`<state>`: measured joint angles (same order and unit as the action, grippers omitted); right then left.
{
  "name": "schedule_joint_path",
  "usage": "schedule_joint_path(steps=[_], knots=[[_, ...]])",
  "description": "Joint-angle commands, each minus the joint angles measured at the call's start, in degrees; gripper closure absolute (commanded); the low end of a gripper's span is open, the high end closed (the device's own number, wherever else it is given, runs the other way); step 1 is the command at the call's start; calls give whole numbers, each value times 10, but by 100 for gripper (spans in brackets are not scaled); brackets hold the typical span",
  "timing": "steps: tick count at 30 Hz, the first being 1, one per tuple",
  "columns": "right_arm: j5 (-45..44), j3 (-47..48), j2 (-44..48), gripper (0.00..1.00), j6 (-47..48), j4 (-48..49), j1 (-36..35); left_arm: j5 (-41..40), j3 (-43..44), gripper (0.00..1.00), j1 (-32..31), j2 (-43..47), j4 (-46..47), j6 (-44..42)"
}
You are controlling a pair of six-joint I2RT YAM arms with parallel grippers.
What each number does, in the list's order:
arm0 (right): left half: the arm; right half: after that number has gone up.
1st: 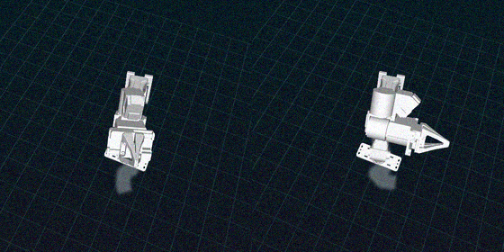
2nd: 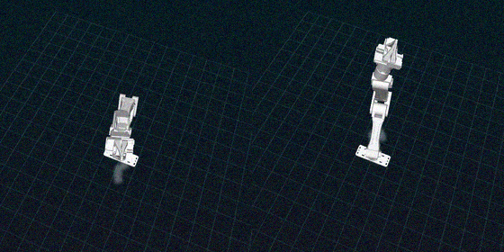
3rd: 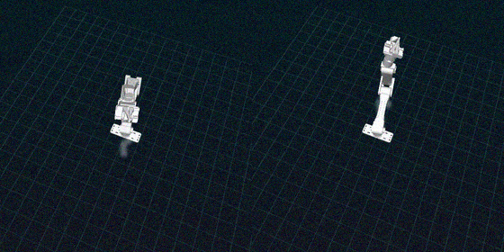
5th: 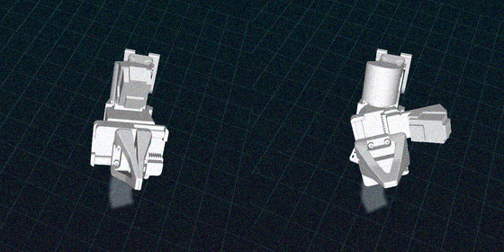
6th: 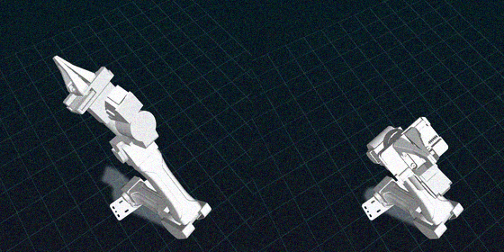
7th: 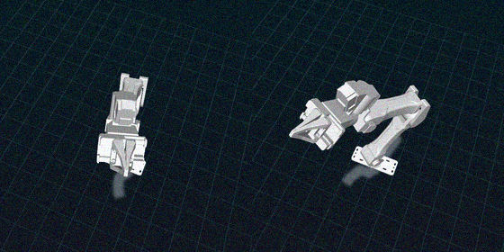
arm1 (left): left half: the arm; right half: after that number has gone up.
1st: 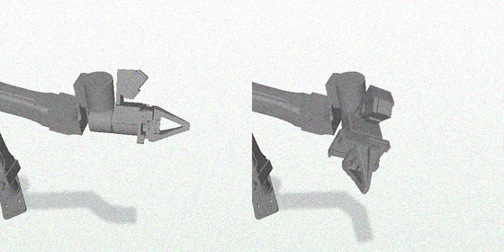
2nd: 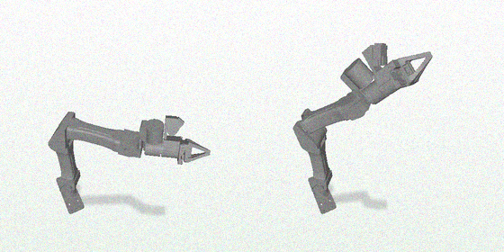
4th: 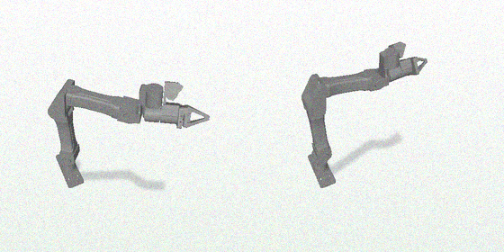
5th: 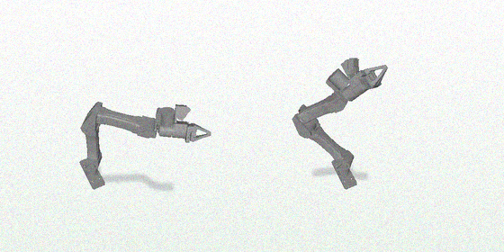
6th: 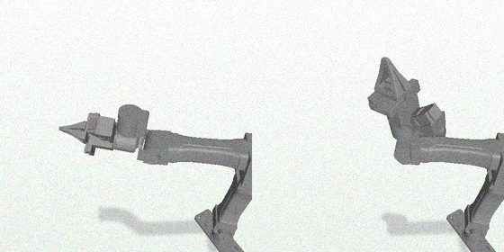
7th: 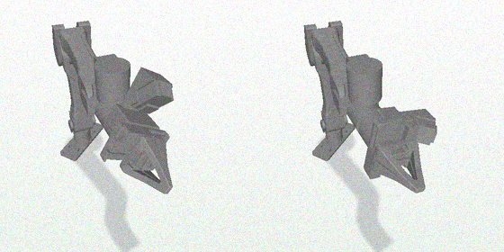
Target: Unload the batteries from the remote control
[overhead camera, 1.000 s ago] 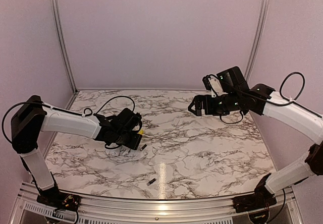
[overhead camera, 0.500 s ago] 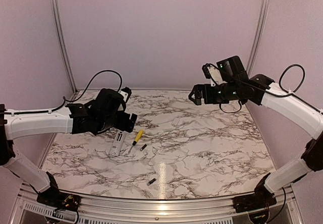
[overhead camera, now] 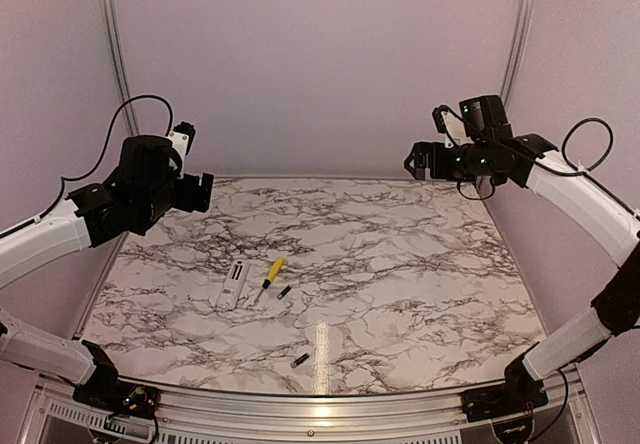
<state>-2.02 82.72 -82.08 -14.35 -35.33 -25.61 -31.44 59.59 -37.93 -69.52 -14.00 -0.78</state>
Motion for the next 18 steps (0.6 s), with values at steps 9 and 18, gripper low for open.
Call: schedule_joint_path(steps=[9, 18], knots=[[64, -43, 79, 2, -13, 115, 153, 74, -52, 1, 198, 121, 63, 4], [74, -69, 77, 2, -34, 175, 153, 95, -93, 1, 224, 141, 148, 3]])
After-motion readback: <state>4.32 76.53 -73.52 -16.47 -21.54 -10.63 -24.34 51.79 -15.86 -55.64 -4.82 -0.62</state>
